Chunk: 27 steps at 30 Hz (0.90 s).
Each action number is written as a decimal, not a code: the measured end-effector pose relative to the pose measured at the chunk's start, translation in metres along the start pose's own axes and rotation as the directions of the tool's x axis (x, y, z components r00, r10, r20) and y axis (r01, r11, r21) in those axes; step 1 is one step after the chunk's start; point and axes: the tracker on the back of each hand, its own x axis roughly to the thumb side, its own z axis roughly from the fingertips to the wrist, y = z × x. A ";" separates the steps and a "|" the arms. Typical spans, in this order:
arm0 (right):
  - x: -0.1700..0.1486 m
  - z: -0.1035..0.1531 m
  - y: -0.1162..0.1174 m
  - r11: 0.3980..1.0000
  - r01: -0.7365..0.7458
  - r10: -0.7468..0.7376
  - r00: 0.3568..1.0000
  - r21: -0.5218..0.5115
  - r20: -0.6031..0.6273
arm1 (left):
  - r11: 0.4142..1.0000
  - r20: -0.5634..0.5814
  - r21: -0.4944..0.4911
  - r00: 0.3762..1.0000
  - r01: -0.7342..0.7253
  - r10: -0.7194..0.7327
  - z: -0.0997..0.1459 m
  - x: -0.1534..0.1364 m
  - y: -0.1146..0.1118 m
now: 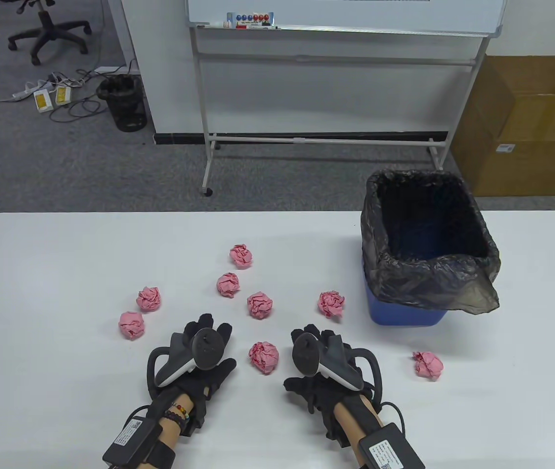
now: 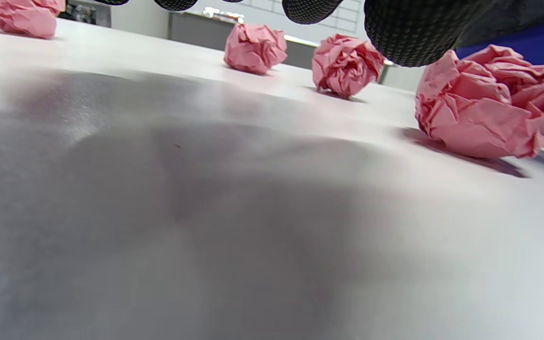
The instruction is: Toss crumpled papers into recycling bin
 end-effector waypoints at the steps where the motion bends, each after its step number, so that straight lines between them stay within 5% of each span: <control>1: 0.000 0.000 0.000 1.000 0.000 0.000 1.000 -0.002 0.001 | 1.000 -0.010 0.004 1.000 -0.001 0.001 0.000 -0.002 0.001; 13: -0.001 0.000 0.000 1.000 0.022 -0.022 1.000 0.005 0.004 | 0.984 -0.239 0.166 0.966 -0.058 0.097 0.001 -0.040 0.032; 27: -0.005 0.001 -0.005 0.999 0.053 -0.053 0.999 -0.007 -0.002 | 0.980 -0.511 0.200 0.853 0.004 0.101 -0.013 -0.116 0.059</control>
